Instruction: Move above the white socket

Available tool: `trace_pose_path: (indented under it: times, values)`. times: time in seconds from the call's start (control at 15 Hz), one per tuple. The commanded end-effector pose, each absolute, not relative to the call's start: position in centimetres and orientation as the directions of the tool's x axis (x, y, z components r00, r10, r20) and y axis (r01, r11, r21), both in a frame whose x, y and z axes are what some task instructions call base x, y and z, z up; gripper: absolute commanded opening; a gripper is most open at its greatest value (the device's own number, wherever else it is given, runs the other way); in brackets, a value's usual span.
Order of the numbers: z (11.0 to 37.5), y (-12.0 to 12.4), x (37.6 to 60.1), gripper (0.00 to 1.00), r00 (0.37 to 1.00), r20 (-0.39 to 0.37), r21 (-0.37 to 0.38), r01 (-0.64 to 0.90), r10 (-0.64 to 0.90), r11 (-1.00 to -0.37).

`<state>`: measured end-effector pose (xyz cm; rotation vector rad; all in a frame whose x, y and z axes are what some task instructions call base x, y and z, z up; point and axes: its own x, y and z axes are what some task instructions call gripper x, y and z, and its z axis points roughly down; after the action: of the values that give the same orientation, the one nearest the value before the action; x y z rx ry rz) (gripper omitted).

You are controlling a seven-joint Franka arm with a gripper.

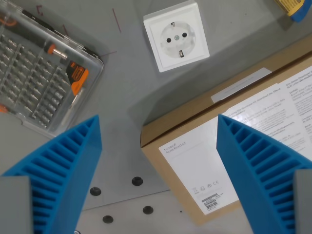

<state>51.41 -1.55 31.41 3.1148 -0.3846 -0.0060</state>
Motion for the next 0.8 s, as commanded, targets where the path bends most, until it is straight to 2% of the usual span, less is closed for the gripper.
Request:
trace_pose_path:
  times: [0.07,0.8]
  values:
    - [31.56,-1.55,51.40,1.00,0.970,-0.001,0.003,-0.243,-0.243,-0.970]
    - [31.18,-1.65,51.48,1.00,0.975,0.000,0.002,-0.220,-0.220,-0.975]
